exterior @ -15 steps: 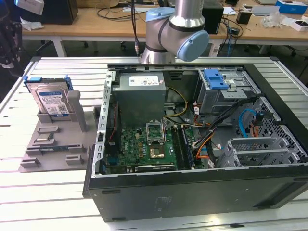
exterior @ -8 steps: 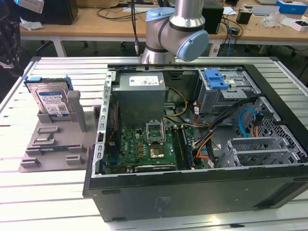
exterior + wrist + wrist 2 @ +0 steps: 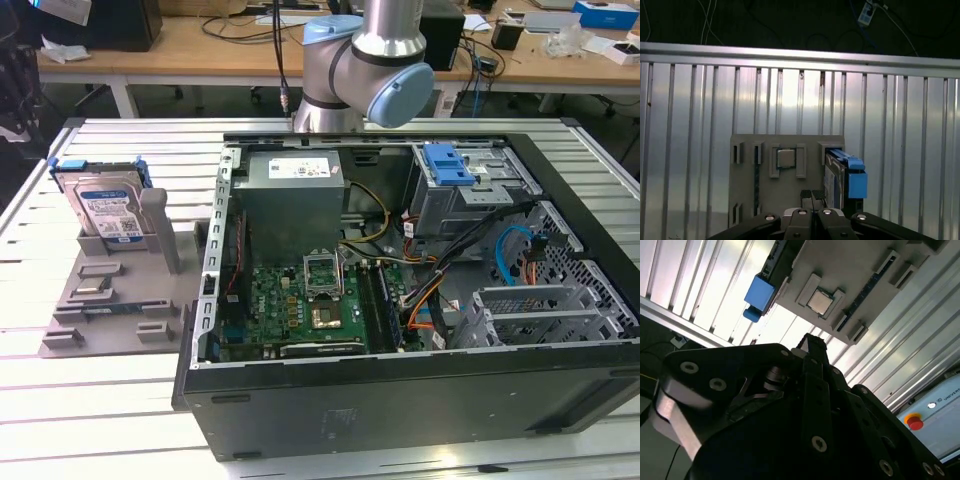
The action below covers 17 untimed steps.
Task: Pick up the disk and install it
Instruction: 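Pick up the disk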
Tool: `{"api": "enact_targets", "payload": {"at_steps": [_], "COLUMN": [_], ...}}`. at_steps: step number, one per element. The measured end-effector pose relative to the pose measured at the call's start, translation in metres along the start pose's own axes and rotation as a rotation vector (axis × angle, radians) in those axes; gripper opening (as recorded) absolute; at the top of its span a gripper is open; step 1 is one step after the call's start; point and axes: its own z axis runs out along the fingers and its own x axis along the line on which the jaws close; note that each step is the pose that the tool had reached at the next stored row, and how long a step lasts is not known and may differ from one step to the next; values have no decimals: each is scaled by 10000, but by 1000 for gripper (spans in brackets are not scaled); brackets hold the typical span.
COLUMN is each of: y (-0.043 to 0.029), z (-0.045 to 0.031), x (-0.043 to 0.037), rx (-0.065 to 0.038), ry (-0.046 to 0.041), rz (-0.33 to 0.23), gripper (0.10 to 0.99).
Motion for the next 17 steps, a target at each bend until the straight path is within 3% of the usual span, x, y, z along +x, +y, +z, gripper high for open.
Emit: {"api": "enact_targets", "payload": {"at_steps": [2, 4, 5, 6, 7, 9, 10, 14, 17], "y": [0, 0, 0, 0, 0, 0, 0, -2, -14], "z": [0, 0, 0, 0, 0, 0, 0, 2, 6], "x": [0, 0, 0, 0, 0, 0, 0, -11, -104], "rx": [-1, 0, 0, 0, 0, 0, 0, 1, 0], "ry": [0, 0, 0, 0, 0, 0, 0, -1, 0], "rz": [-1, -1, -1, -1, -2, -1, -2, 1, -2], "gripper": [114, 231, 231, 357, 416, 416, 482, 482, 482]}}
